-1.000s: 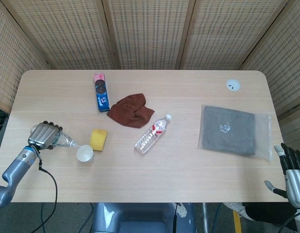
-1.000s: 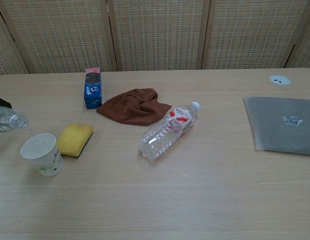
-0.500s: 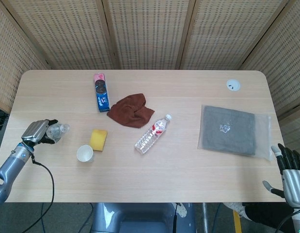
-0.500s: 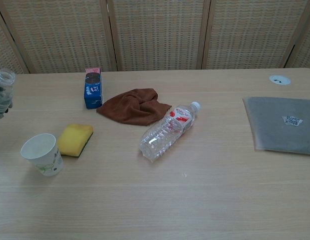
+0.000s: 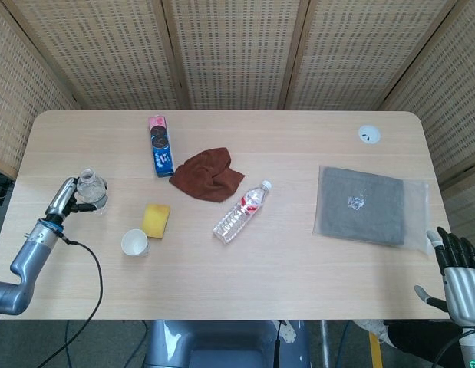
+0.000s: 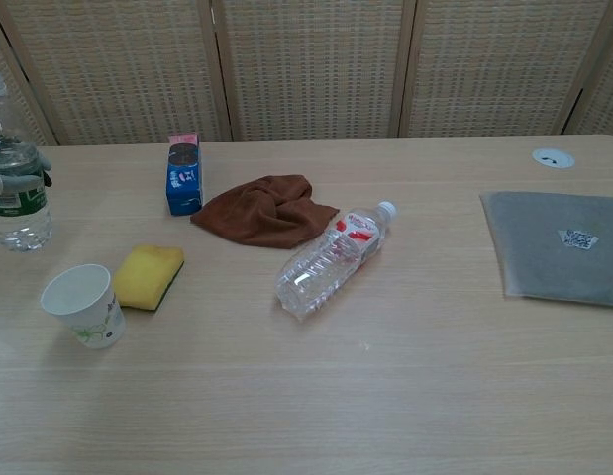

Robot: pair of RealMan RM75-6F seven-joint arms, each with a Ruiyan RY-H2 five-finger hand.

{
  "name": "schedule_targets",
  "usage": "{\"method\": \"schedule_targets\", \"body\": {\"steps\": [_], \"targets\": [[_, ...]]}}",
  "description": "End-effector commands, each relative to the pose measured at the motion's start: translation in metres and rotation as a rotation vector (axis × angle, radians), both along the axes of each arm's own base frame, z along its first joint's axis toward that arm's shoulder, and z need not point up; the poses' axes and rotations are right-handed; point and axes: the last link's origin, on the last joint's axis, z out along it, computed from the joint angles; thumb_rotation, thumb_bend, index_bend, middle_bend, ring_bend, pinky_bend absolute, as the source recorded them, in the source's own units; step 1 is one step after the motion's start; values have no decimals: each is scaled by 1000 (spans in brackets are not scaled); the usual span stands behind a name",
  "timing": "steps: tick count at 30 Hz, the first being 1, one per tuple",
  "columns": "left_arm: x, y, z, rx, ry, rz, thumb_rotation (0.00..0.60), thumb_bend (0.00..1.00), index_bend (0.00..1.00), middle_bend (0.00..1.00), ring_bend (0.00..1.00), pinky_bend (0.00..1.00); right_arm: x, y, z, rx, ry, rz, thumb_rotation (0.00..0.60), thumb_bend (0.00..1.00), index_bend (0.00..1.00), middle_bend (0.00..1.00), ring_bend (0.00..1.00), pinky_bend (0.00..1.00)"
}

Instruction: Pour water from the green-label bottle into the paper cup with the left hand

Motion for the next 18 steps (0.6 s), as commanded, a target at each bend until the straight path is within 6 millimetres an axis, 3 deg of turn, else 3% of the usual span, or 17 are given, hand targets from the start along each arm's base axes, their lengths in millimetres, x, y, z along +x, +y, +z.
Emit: {"method": "schedule_targets", "body": {"steps": [1, 11, 18], "targets": [[3, 4, -10, 17, -87, 33, 600, 529, 550, 442, 311, 349, 0, 0, 0, 1, 0, -1, 600, 0, 0, 0, 0, 0], [4, 9, -46, -7, -197, 113, 600, 516, 522, 422, 311, 346, -2, -4, -3, 13, 5, -12, 600, 0, 0, 0, 0, 0], [3, 12, -59, -30, -219, 126, 600, 491, 493, 402, 311, 342, -3, -5, -4, 18, 6, -18, 600, 0, 0, 0, 0, 0]]}}
